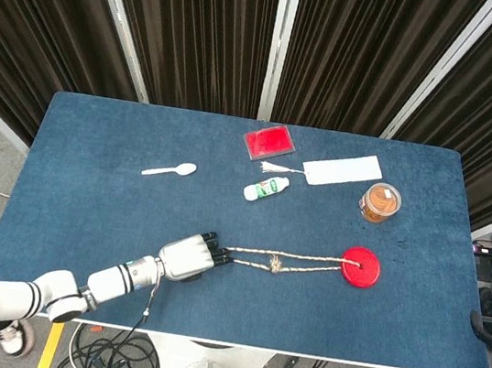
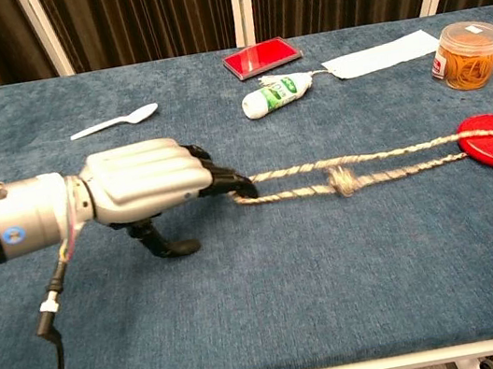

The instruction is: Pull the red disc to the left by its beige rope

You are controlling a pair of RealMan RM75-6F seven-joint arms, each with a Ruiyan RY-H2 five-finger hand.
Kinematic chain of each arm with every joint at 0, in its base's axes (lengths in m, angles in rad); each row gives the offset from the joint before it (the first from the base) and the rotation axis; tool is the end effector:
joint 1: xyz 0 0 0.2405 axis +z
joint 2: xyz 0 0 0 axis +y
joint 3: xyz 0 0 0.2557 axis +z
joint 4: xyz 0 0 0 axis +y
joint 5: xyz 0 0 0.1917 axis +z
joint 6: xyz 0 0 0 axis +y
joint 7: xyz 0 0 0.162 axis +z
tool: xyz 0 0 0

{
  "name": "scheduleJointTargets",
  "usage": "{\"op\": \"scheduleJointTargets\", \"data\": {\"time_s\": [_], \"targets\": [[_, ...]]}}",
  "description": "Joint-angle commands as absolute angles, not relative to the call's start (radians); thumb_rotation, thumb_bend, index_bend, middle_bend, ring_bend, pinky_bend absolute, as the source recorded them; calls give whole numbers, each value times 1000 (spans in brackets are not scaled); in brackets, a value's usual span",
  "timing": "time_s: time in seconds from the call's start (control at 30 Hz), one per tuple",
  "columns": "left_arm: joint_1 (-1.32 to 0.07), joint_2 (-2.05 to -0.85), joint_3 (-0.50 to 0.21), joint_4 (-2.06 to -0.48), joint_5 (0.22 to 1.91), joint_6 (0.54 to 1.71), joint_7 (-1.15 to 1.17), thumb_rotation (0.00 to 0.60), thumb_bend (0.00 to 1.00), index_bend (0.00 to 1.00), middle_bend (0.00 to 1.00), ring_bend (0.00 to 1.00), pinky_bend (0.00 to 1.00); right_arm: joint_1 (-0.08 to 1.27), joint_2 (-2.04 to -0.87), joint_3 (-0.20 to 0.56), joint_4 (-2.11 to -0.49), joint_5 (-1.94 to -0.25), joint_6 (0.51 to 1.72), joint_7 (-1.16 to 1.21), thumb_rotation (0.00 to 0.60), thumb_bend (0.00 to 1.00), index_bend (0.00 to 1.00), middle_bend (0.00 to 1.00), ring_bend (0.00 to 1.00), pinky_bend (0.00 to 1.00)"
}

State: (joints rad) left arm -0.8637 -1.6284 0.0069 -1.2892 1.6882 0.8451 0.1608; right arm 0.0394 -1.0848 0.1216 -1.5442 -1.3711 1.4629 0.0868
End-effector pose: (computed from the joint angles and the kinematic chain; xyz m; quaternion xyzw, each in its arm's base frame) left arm -0.1100 0.3109 -0.0699 -0.9019 -0.1495 -0.3283 0.2375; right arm -0.3394 -0.1955 0.2116 0.5298 -0.4065 0.3717 0.6449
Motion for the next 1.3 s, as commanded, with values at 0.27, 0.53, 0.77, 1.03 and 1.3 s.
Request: {"op": "scheduleJointTargets", "data": {"time_s": [0.27,0.53,0.77,1.03,1.3], "targets": [[-839,-1585,15,-1325,1670,894,222,600,133,220,944,572,230,44,-1088,122,-1554,-1368,1454,70,600,229,0,3,0,0],[-795,-1542,5,-1368,1652,979,264,600,267,554,1000,724,398,47,-1090,122,-1558,-1365,1447,65,600,230,0,3,0,0],[-725,-1449,-35,-1385,1593,1090,285,600,299,751,1000,766,547,53,-1094,120,-1562,-1368,1441,55,600,230,0,4,0,0],[-627,-1321,-110,-1337,1412,1156,297,600,311,758,1000,766,564,56,-1095,120,-1572,-1369,1440,40,600,230,0,5,0,0],[-458,-1225,-92,-1341,1359,1318,216,600,310,759,1000,767,600,56,-1096,118,-1567,-1364,1433,41,600,230,0,6,0,0]]}}
